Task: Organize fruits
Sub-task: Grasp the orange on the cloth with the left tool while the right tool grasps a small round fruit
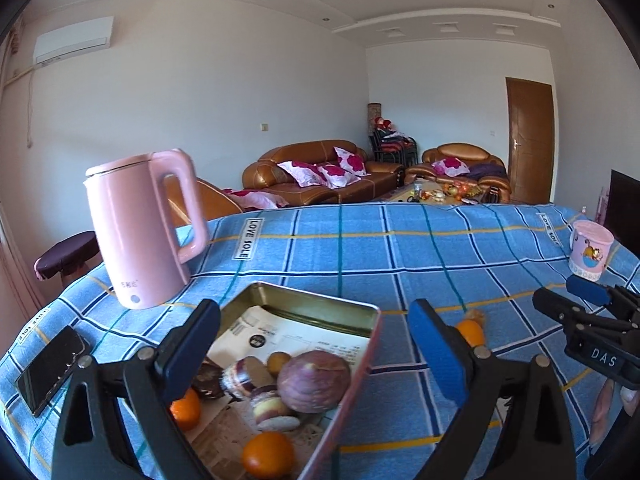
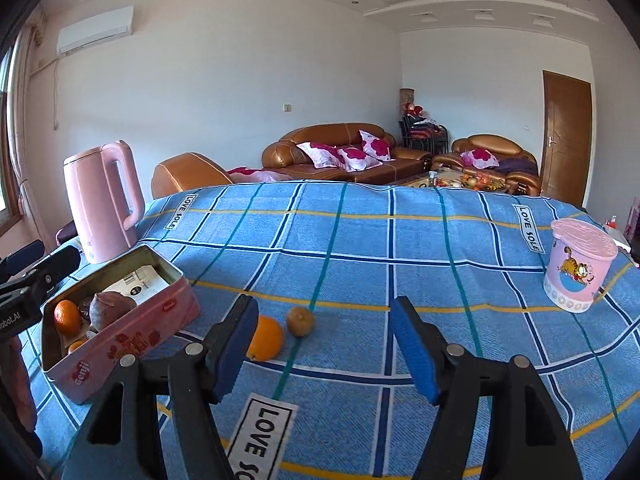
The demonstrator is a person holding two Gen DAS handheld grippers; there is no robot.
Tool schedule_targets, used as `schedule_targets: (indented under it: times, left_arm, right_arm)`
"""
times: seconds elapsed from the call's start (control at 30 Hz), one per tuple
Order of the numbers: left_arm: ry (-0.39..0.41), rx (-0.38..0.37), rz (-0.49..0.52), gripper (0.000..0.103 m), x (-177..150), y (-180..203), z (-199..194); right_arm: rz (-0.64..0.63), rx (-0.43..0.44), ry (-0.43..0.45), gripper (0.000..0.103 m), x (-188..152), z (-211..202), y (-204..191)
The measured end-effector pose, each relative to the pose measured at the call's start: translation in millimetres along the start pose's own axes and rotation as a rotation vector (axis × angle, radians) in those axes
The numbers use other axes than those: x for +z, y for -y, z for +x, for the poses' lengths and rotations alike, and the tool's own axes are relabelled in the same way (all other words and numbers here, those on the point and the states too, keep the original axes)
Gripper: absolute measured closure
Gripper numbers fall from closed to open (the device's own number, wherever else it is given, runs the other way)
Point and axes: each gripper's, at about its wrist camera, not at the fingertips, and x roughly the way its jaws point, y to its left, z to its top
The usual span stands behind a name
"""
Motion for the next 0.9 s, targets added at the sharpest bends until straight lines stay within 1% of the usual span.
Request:
schedule_targets:
  times: [0.17,0.27,0.3,0.33,0.43,0.5,0.57,0.63,0.7,0.73,0.77,0.9]
  left_arm:
    - [-0.057,-0.084,0.048,0.006,0,43,18]
    - [-0.119,-0.131,0.073,0.008,-4,65,36]
    - [-0.141,-0.148,0.076,0.011,-5,71,41]
    - [-0.163,-0.16,0.081,0.017,-7,76,47]
    - [-0.242,-0.208,0.096,0.029,-10,90,64]
    - [-0.262,-0.228,0.094,0.033,-10,95,69]
    - [-0.293,-0.245,0.105,0.033,-11,101,75]
    - [-0.332,-0.27,0.107,0.041,-12,108,83]
    - [-0.365,-0.285,0.124,0.052,-14,112,88]
    - [-0.383,-0.304,0.123,0.064,-15,113,91]
    - [-0.395,-0.328,0.115,0.067,-16,112,93]
    - [-0.381,-0.342,0.091,0.068,-13,103,94]
  right_arm:
    - [0.015,-0.053,0.013,0.033,0,-5,14]
    - [0.053,-0.058,0.011,0.033,0,-7,30]
    - [0.066,-0.06,0.012,0.033,0,-7,34]
    - [0.078,-0.061,0.012,0.033,-1,-8,38]
    - [0.11,-0.055,0.015,0.033,-1,-10,46]
    - [0.114,-0.051,0.016,0.032,-1,-10,46]
    - [0.107,-0.049,0.016,0.031,-1,-10,45]
    - [0.1,-0.048,0.016,0.031,0,-10,44]
    - [0.1,-0.046,0.014,0.031,0,-9,44]
    - [0.102,-0.045,0.013,0.031,0,-9,45]
    - [0.105,-0.044,0.01,0.031,-1,-8,45]
    - [0.101,-0.036,-0.003,0.031,0,-5,44]
